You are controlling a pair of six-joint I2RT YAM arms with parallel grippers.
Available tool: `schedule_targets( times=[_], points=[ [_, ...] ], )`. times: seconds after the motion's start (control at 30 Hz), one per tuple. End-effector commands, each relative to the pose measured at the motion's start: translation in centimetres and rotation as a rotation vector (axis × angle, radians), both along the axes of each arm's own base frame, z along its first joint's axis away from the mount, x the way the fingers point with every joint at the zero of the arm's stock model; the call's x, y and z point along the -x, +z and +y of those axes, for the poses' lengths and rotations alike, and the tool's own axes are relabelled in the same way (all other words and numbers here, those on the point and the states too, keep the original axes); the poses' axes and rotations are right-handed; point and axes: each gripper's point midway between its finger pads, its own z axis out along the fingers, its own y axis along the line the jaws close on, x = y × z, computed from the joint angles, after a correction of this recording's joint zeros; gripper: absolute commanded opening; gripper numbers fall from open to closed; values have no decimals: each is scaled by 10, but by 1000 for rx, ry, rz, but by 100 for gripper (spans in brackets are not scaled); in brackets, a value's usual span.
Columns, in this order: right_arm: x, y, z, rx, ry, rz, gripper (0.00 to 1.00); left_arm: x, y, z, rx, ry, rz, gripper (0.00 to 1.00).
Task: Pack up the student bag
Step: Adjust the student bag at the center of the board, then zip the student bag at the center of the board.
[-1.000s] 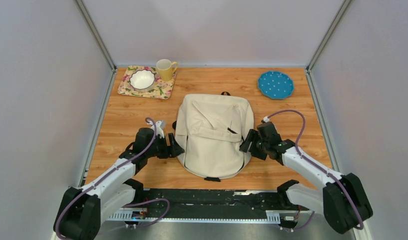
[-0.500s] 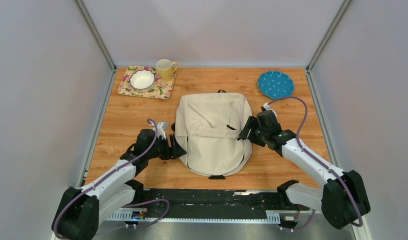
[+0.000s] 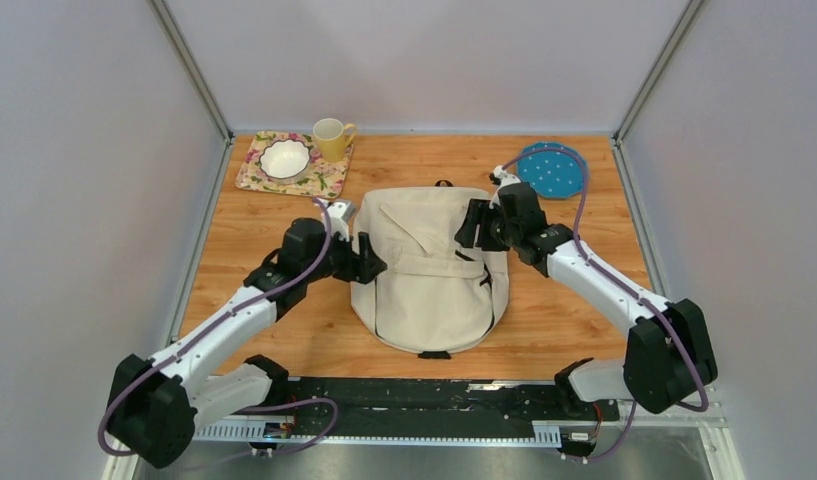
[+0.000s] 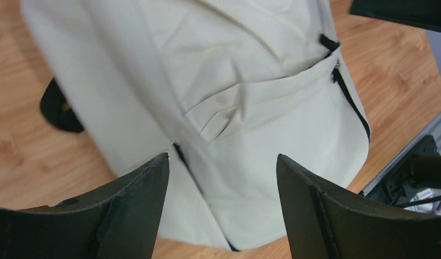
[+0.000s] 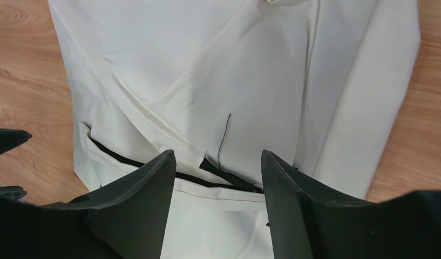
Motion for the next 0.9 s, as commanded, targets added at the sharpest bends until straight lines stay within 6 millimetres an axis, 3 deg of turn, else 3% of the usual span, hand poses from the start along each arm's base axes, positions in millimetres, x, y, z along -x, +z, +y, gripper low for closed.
schedule_targets(
  times=[0.0,0.2,0.47,0.63,0.87],
  points=[
    [-2,-2,13,46,147,-33,62,-10,33,-47,-108,-240,-199,80],
    [-1,-24,18,62,206,-29,61,-20,41,-98,-156,-510,-363,81],
    [1,-35,22,64,237,-13,58,-10,17,-151,-279,-799,-456,81],
    [3,-41,18,89,237,-1,51,-7,-7,-166,-342,-877,-418,81],
    [11,-47,16,87,238,18,41,-14,-28,-170,-386,-874,-377,81]
  ],
)
